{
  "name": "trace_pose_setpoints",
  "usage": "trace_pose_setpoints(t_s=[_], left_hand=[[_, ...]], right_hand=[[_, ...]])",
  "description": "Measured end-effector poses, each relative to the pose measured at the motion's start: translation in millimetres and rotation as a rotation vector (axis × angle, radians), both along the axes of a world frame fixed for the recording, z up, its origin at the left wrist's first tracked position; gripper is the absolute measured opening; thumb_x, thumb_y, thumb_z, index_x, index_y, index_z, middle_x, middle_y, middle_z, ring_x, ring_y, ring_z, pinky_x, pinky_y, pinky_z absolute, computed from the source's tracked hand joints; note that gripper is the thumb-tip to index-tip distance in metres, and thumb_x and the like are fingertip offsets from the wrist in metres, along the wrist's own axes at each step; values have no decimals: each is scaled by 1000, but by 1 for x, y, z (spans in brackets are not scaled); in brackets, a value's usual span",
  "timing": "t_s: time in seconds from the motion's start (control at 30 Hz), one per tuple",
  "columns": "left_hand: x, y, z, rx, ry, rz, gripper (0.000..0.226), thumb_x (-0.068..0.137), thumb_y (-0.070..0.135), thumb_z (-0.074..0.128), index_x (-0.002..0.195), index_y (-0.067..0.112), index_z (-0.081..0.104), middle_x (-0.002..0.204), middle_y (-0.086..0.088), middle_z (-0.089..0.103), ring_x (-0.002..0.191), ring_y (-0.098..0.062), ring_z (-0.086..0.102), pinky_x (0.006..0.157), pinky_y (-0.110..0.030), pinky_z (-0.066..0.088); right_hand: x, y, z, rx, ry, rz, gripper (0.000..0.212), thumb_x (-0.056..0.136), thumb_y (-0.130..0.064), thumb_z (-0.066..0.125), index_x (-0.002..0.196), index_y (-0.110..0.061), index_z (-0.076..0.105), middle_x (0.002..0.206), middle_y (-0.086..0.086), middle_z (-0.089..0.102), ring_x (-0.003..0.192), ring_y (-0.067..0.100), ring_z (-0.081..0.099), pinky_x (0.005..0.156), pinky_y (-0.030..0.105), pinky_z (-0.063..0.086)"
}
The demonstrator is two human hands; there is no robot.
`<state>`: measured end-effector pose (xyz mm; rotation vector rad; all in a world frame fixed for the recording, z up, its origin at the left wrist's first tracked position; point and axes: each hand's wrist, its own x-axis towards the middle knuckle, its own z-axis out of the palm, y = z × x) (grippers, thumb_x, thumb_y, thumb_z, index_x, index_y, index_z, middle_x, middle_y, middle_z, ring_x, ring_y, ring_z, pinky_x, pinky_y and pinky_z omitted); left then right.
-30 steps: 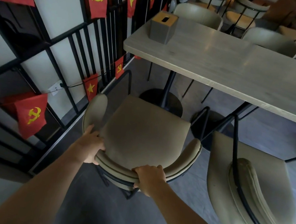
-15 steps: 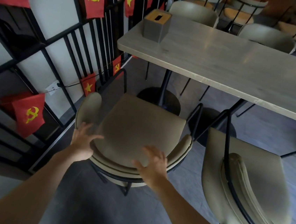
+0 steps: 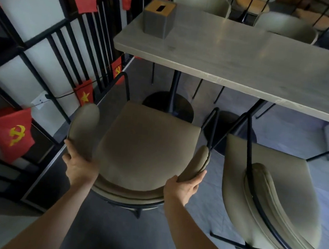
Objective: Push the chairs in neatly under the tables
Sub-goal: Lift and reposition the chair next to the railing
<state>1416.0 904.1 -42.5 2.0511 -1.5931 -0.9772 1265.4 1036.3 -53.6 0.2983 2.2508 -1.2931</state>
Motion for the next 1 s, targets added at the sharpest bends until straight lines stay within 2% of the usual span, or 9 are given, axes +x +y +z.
trace_pose_setpoints(t_s=[0.2, 0.57, 0.7, 1.0], left_hand=[[-9, -3, -4, -24, -7, -20, 82, 90, 6, 46, 153, 24, -3, 152, -21, 20, 119, -60, 40, 99, -60, 37], [-41, 1, -3, 22, 42, -55, 87, 90, 6, 51, 152, 24, -7, 154, -16, 14, 117, -55, 45, 94, -54, 43], [-52, 5, -2, 28, 38, -50, 89, 89, 2, 52, 152, 25, -7, 152, -17, 16, 114, -52, 47, 88, -50, 46], [-59, 3, -5, 11, 35, -58, 92, 87, 2, 54, 152, 25, -8, 150, -20, 18, 114, -53, 47, 92, -52, 46]], right_hand=[[-13, -8, -3, -21, -13, -64, 90, 89, -1, 48, 147, -49, -1, 157, 8, 18, 127, 44, 43, 105, 56, 39], [-52, -10, -3, -57, -28, -122, 92, 88, 3, 46, 146, -52, 2, 154, 7, 26, 128, 39, 43, 103, 55, 43], [-65, -7, -3, -50, -34, -113, 92, 87, 3, 45, 146, -53, 1, 153, 6, 28, 128, 38, 43, 103, 55, 42], [-75, -6, -3, -18, -32, -62, 91, 89, -3, 49, 146, -52, -2, 153, 8, 28, 127, 40, 44, 102, 54, 43]])
